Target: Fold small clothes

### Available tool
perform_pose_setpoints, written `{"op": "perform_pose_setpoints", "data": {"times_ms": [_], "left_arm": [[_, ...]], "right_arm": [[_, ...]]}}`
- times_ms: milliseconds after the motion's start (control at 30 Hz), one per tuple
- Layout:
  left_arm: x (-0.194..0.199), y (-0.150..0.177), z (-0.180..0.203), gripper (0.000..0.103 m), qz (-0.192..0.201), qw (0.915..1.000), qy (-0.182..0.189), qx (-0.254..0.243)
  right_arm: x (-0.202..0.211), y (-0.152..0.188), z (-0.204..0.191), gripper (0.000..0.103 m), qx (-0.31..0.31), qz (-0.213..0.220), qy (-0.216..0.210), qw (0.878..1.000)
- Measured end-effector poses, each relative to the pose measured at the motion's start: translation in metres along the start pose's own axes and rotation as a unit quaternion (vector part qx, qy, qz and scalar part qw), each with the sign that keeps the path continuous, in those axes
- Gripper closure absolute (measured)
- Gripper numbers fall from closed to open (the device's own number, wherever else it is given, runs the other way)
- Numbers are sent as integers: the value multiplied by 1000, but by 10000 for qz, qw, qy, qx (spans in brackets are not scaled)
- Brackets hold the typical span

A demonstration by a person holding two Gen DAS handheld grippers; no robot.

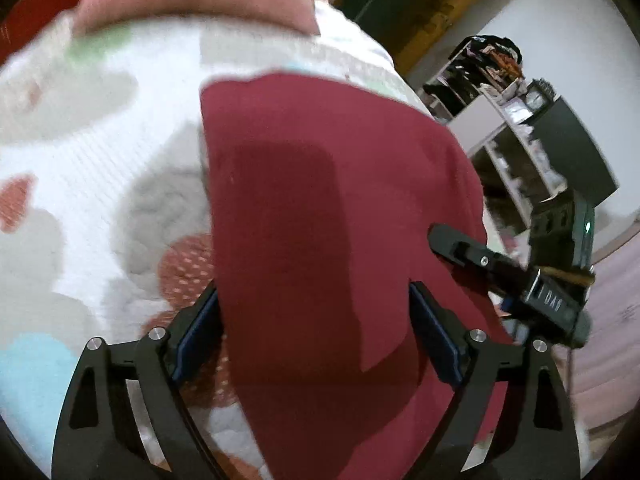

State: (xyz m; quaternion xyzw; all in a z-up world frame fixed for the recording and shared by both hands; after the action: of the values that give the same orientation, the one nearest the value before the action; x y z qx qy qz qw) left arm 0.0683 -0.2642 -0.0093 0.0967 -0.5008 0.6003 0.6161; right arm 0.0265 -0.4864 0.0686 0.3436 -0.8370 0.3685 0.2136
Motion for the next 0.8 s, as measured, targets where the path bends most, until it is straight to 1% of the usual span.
{"op": "perform_pose_setpoints", "data": {"times_ms": [33,67,100,133,167,267,333,400,433,533,600,633,667,700,733,767,800], "left_arm": [[-2,-2,-1,9,1,10000,79,-4],[-2,-2,1,9,3,9999,74,-68],[-2,-3,3,9,-25,9999,39,-150],[-1,-3,7,10,-30,9996,-19,-266],[1,-2,9,16,-14,9995,-34,-309],[15,3,18,27,72,9992,-24,-400],[32,11,23,30,95,9993,78,-347],[52,20,27,30,140,9992,185,-319],[68,31,31,30,182,9990,165,-363],[102,59,36,30,176,9993,61,-332],[113,76,35,30,107,9996,-71,-233],[115,87,30,30,24,9997,-208,-106],[112,94,26,30,-50,9994,-334,-33],[109,101,21,30,-139,9988,-468,37],[105,109,14,30,-224,9978,-604,151],[105,114,11,29,-181,9979,-578,243],[110,118,9,27,-54,9979,-545,332]], "right_arm": [[-2,0,-2,16,81,-14,-28,10000],[-7,0,-5,19,177,-57,-74,9998],[-9,1,-7,27,226,-77,-113,9997],[-11,2,-10,35,225,-131,-277,9993],[-10,2,-12,39,188,-82,-268,9994],[1,7,-20,51,219,39,-252,9994],[12,10,-26,54,54,71,-389,9992],[25,17,-37,55,38,75,-570,9983],[35,24,-46,55,43,53,-665,9978],[52,46,-68,55,8,-149,-833,9964],[56,65,-79,54,29,-259,-848,9961],[54,76,-83,52,-26,-319,-857,9958],[49,85,-84,48,-62,-413,-790,9960],[44,90,-84,47,-59,-508,-684,9963],[34,99,-82,47,-6,-714,-304,9970],[31,103,-79,47,34,-786,-16,9969],[33,105,-79,47,58,-799,32,9968]]}}
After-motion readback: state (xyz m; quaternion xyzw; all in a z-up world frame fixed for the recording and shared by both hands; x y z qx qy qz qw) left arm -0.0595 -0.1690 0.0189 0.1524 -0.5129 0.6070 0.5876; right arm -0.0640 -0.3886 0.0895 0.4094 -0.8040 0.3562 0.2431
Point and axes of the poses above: each gripper's, at about its wrist camera, not at the fingertips, and x roughly against the way its jaws point, z to its right, y to its underside, the point moved 3 cm from there along -x, roughly the way its jaws point, and after that the axes turned 5 degrees about -x, right-handed, at the moved point
